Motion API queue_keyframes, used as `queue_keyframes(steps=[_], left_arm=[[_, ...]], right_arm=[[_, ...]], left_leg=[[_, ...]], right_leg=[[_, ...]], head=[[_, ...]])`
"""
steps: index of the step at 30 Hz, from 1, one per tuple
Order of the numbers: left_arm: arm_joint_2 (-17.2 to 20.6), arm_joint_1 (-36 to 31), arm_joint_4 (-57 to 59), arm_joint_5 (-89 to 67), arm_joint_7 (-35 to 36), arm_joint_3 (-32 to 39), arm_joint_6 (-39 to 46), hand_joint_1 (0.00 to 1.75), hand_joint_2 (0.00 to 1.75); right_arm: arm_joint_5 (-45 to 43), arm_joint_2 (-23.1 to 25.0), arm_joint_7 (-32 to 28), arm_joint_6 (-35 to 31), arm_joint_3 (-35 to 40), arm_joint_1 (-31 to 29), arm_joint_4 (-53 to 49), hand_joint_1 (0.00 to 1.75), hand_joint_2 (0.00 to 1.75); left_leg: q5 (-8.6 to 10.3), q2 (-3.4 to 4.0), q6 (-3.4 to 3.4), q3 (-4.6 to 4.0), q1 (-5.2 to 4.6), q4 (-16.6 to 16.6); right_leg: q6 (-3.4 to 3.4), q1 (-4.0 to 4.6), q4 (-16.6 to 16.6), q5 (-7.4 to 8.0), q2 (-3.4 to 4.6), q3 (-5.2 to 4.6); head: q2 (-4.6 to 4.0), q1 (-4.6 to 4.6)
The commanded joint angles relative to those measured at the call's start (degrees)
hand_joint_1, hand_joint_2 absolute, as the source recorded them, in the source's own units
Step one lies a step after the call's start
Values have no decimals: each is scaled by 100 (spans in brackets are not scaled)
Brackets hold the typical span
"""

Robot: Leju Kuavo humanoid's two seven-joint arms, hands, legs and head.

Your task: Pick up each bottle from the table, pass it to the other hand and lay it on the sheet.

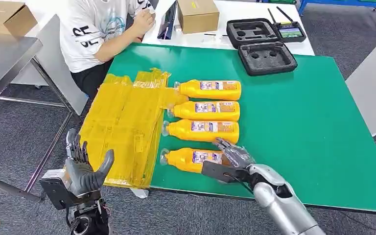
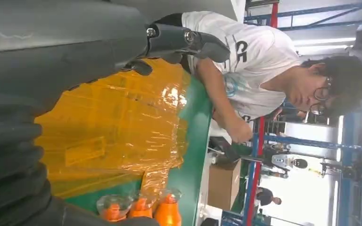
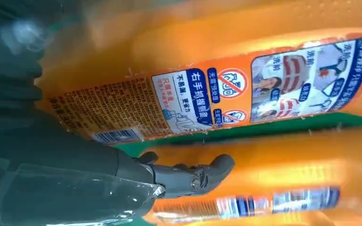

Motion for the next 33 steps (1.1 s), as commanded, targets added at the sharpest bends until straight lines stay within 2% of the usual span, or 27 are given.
queue_keyframes(steps=[1, 2, 4, 7, 9, 10, 11, 12, 13, 14, 16, 18, 20, 21, 25, 26, 27, 28, 30, 32, 33], left_arm=[[152, -170, 469, 133, 26, -111, -45, 0, 175], [153, -163, 472, 141, 27, -106, -40, 0, 175], [159, -152, 475, 149, 26, -102, -35, 0, 175], [152, -150, 487, 214, 24, -107, -42, 0, 175], [154, -170, 526, 248, 26, -113, -38, 0, 175], [151, -170, 533, 284, 31, -103, -48, 0, 175], [152, -171, 541, 288, 31, -96, -45, 0, 175], [152, -170, 552, 293, 30, -84, -40, 0, 175], [151, -169, 551, 302, 29, -79, -41, 0, 175], [155, -160, 553, 322, 22, -63, -48, 0, 175], [150, -165, 570, 342, 17, -50, -52, 0, 175], [141, -173, 583, 358, 12, -45, -57, 0, 175], [141, -173, 583, 358, 12, -45, -57, 0, 175], [132, -178, 597, 361, 7, -43, -53, 0, 175], [119, -181, 610, 373, -7, -30, -54, 0, 175], [117, -181, 617, 376, -12, -25, -57, 0, 175], [112, -174, 608, 386, -21, -11, -70, 0, 175], [107, -171, 605, 388, -23, -6, -76, 0, 175], [85, -152, 564, 401, -46, 9, -139, 0, 175], [78, -166, 577, 416, -60, 6, -236, 0, 175], [77, -166, 572, 418, -90, -1, -311, 0, 175]], right_arm=[[-253, -280, -49, 274, 610, -405, 701, 0, 175], [-281, -308, -59, 310, 630, -442, 730, 0, 175], [-308, -336, -66, 360, 654, -497, 768, 0, 175], [-355, -344, -90, 432, 721, -567, 846, 0, 175], [-427, -356, -133, 490, 750, -570, 851, 38, 175], [-426, -358, -133, 475, 769, -586, 872, 49, 175], [-436, -356, -141, 484, 780, -599, 892, 91, 175], [-450, -356, -159, 498, 793, -620, 922, 112, 175], [-452, -356, -165, 500, 797, -626, 929, 112, 175], [-456, -355, -188, 512, 812, -645, 956, 126, 175], [-474, -344, -230, 511, 839, -674, 1004, 134, 175], [-472, -328, -238, 493, 863, -699, 1038, 152, 175], [-472, -328, -238, 493, 863, -699, 1038, 155, 175], [-482, -299, -267, 458, 844, -671, 1031, 171, 175], [-500, -268, -350, 383, 809, -534, 925, 168, 175], [-543, -273, -410, 366, 781, -474, 829, 175, 175], [-656, -225, -577, 310, 694, -404, 736, 171, 175], [-755, -187, -677, 280, 641, -379, 697, 175, 175], [-1267, -6, -1407, -15, 403, -313, 481, 175, 175], [-1690, 158, -1878, -246, 177, -293, 342, 175, 175], [-2020, 267, -2337, -398, 26, -208, 128, 175, 175]], left_leg=[[-20, 5, 9, 58, -1, -9], [-5, -2, 4, 24, -1, -8], [-16, 4, 7, 49, -1, -9], [-13, 4, 6, 42, -3, -8], [-5, -1, 3, 25, -1, -6], [-9, -2, 4, 34, -2, -7], [-6, 0, 3, 27, -1, -7], [-4, 0, 4, 23, -2, -7], [-10, 2, 5, 38, -2, -7], [-8, 1, 5, 35, -1, -7], [-4, 0, 3, 27, -1, -7], [-9, 1, 5, 43, 0, -8], [-3, 0, 3, 29, -1, -6], [-9, 3, 5, 46, -2, -9], [-9, -1, 3, 42, 1, -8], [-6, -2, 3, 38, 1, -9], [-12, -1, 4, 49, 1, -9], [-10, -2, 4, 44, 1, -9], [-14, -1, 4, 51, 3, -9], [-16, 2, 4, 51, 0, -7], [-18, 6, 4, 54, 1, -6]], right_leg=[[-18, 4, -11, -18, -4, 58], [-8, 1, -9, -6, -6, 24], [-14, 4, -12, -15, -3, 48], [-12, 1, -9, -12, -1, 40], [-7, 2, -7, -5, -3, 24], [-10, 1, -8, -10, -6, 33], [-8, 2, -8, -6, -3, 26], [-7, 0, -7, -4, -3, 21], [-11, 2, -8, -9, -2, 36], [-9, 2, -9, -7, -2, 33], [-6, 2, -8, -4, -2, 24], [-10, 3, -11, -8, -3, 40], [-5, 1, -7, -2, -1, 26], [-11, 1, -9, -8, -1, 42], [-11, 4, -10, -9, -5, 41], [-9, 3, -10, -7, -5, 37], [-13, 5, -11, -12, -6, 48], [-11, 4, -11, -10, -5, 42], [-13, 7, -12, -13, -5, 49], [-14, 4, -6, -15, -3, 46], [-16, 5, -7, -16, 0, 49]], head=[[0, 0], [0, 0], [0, 0], [0, 0], [-2, 0], [0, 0], [0, 0], [0, 0], [0, 0], [0, -2], [0, 0], [0, 0], [0, 0], [0, -2], [0, -2], [0, 0], [0, -2], [0, 0], [0, 0], [0, 2], [0, 0]])
